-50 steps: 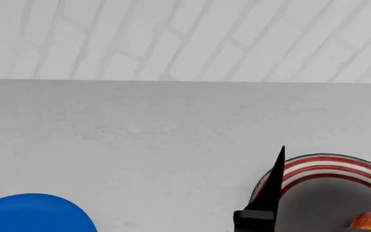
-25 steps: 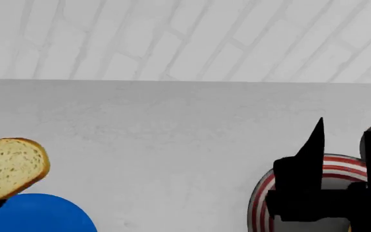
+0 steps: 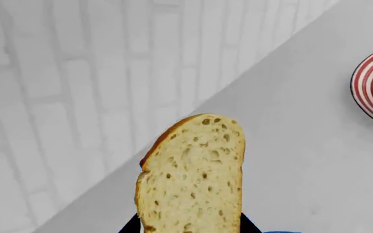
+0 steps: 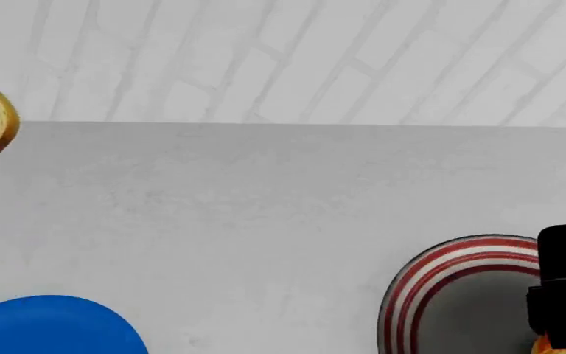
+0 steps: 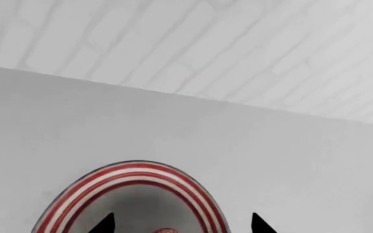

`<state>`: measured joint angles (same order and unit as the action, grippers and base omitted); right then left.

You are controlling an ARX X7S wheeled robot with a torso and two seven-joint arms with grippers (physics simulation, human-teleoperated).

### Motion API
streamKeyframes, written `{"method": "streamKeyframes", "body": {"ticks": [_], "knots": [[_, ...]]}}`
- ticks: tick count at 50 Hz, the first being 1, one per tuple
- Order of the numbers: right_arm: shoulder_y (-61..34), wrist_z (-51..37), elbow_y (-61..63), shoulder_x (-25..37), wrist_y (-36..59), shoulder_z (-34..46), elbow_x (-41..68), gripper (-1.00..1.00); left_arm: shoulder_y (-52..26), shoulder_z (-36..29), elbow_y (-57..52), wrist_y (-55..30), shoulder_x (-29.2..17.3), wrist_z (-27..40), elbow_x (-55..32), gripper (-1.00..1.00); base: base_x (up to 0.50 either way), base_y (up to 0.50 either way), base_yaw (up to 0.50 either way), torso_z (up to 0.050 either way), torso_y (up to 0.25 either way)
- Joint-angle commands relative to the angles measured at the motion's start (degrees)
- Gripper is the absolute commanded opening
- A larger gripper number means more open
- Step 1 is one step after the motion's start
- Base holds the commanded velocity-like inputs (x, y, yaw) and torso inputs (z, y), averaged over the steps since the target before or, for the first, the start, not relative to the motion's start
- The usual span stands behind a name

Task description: Place all breads on the cutting board.

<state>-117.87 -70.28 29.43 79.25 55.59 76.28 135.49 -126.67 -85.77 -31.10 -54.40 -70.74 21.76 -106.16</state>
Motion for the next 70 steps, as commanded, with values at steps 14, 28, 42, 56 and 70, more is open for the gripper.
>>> {"method": "streamKeyframes", "body": {"ticks": [14,28,42,56,70], "knots": [[-2.1,-0.1,-23.1,-4.8,18.8,4.2,12.5,1.00,2.1,2.6,0.6,4.2,-0.4,2.4,-1.7,-1.00,0.00,0.00,0.00,0.000,0.000],[3.7,7.5,-26.4,-5.1,14.6,3.9,5.5,1.00,2.9,4.0,2.3,5.9,-0.8,1.3,-4.8,-1.00,0.00,0.00,0.00,0.000,0.000],[10.4,14.5,-27.0,-6.2,10.4,4.4,-3.0,1.00,3.7,4.3,1.0,5.0,-1.0,2.1,-4.1,-1.00,0.00,0.00,0.00,0.000,0.000],[16.1,20.2,-25.6,-5.2,6.5,5.6,-8.5,1.00,5.5,4.3,0.1,5.6,-1.1,2.5,-3.7,-1.00,0.00,0.00,0.00,0.000,0.000],[19.6,23.3,-25.4,-5.2,3.6,6.3,-10.7,1.00,6.8,4.8,-0.7,6.2,-1.5,1.4,-2.6,-1.00,0.00,0.00,0.00,0.000,0.000]]}}
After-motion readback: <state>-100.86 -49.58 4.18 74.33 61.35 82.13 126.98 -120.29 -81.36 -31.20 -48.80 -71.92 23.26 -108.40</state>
